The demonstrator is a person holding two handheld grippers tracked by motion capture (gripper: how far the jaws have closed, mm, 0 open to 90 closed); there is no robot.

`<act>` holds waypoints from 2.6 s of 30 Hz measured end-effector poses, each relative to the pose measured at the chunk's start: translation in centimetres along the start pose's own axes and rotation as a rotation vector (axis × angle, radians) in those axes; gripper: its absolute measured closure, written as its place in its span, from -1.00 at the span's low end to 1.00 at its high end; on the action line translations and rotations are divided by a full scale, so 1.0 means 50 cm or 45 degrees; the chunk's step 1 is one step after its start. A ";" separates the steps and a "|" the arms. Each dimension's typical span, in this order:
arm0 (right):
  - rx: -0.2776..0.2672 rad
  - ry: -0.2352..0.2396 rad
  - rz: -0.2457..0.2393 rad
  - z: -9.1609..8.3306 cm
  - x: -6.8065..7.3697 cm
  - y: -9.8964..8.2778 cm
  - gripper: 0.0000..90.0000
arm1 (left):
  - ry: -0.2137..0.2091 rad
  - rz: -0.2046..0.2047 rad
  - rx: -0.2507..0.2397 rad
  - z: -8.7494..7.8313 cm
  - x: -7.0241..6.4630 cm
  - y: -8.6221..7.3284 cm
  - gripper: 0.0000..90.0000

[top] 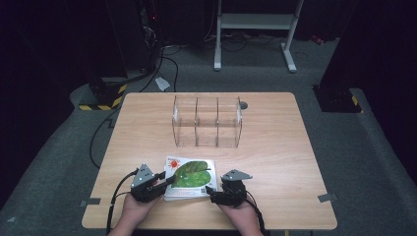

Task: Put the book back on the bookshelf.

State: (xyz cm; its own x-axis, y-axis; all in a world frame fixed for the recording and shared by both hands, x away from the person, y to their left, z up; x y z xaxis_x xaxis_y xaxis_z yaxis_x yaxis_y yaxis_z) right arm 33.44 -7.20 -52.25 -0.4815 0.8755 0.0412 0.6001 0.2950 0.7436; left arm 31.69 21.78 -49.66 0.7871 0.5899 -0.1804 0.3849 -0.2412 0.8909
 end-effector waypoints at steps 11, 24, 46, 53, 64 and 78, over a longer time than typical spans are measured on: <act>-0.005 0.048 0.032 0.009 -0.004 0.005 -0.44 | -0.013 0.138 -0.046 -0.007 -0.019 0.006 0.54; 0.045 0.173 0.134 0.038 -0.019 0.020 -0.62 | -0.013 0.204 -0.065 -0.009 -0.028 0.004 0.55; 0.039 0.194 0.175 0.037 -0.021 0.025 -0.49 | -0.011 0.197 -0.074 -0.010 -0.026 0.002 0.57; 0.009 0.158 0.162 0.029 -0.020 0.024 -0.39 | -0.008 0.169 -0.076 -0.008 -0.021 0.000 0.58; -0.067 0.113 0.165 0.010 -0.021 0.027 -0.22 | 0.004 0.138 -0.085 -0.009 -0.017 0.001 0.60; -0.235 0.023 0.131 -0.022 -0.026 0.035 -0.06 | 0.032 0.136 -0.045 0.001 -0.013 -0.005 0.63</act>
State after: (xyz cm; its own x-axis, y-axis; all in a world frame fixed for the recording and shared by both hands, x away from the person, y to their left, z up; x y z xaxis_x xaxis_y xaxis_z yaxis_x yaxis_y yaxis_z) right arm 34.42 -8.26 -50.25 -0.4360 0.8900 0.1339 0.5200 0.1277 0.8445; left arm 31.08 21.43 -49.78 0.8102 0.5816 -0.0735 0.2818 -0.2765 0.9188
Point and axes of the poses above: each handheld gripper's, and its own axes: z roughly forward along the jaws, y roughly out of its top, x roughly to its left, the point moved 1 cm from there along z, roughly forward along the jaws, and after that the axes turned 14 degrees about -y, right-handed, at the moved point
